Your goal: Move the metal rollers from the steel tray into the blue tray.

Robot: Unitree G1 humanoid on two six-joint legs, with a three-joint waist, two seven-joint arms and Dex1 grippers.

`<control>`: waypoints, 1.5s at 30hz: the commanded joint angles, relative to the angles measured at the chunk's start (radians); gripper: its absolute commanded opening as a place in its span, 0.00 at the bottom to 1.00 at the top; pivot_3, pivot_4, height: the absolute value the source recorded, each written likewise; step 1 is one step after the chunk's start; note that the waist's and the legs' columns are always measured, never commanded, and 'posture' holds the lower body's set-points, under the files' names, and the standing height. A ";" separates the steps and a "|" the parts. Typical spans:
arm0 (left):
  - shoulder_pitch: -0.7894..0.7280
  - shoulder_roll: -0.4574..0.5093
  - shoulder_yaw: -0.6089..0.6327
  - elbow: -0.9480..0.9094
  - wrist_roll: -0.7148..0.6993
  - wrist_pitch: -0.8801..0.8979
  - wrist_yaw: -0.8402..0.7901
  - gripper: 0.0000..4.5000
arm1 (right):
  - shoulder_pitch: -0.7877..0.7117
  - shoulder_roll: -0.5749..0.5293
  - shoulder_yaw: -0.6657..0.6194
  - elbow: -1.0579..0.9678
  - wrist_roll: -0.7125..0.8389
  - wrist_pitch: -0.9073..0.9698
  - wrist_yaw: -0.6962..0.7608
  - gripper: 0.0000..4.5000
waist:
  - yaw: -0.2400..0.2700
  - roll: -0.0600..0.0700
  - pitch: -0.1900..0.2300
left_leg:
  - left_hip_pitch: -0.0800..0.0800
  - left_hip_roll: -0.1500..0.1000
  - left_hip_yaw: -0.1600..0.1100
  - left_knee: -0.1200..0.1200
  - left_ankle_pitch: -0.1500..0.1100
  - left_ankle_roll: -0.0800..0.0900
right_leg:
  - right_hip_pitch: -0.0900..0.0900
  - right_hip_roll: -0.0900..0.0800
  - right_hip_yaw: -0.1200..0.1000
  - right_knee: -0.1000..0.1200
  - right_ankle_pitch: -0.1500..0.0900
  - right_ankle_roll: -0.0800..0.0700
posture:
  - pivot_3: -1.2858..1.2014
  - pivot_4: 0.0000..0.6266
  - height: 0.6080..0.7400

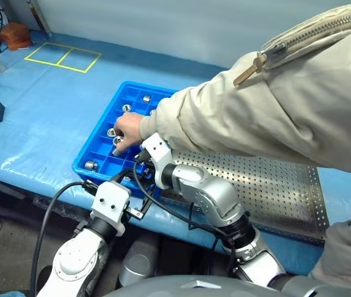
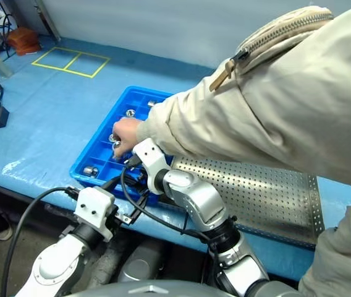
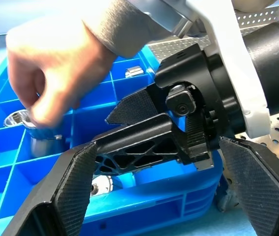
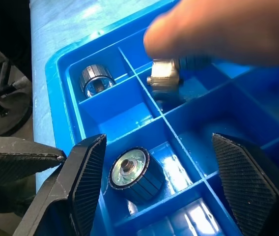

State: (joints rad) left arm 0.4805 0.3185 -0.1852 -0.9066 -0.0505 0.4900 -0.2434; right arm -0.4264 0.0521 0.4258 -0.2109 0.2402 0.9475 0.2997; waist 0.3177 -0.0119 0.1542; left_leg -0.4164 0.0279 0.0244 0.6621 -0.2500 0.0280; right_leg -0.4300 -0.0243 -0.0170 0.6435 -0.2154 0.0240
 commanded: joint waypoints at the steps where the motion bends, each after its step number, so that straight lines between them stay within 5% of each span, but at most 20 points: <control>1: -0.004 0.005 -0.001 -0.011 -0.003 -0.011 -0.005 0.96 | -0.008 0.013 0.003 -0.039 0.002 -0.019 0.000 0.80 | 0.000 0.000 0.000 | 0.000 0.000 0.000 0.000 0.000 0.000 | 0.000 0.000 0.000 0.000 0.000 0.000 | 0.70 0.24 1.00; 45: -0.026 0.012 -0.005 -0.005 0.000 0.004 -0.012 0.96 | 0.000 0.003 0.005 -0.054 -0.007 -0.023 -0.006 0.80 | -0.004 0.000 0.000 | 0.000 0.000 0.000 0.000 0.000 0.000 | 0.000 0.000 0.000 0.000 0.000 0.000 | 0.69 0.24 1.00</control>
State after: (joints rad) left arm 0.4575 0.3240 -0.1881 -0.9011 -0.0500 0.4970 -0.2515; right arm -0.4260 0.0448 0.4264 -0.2182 0.2335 0.9458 0.2979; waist 0.3142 -0.0119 0.1542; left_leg -0.4163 0.0279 0.0242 0.6622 -0.2500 0.0279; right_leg -0.4298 -0.0242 -0.0170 0.6437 -0.2154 0.0239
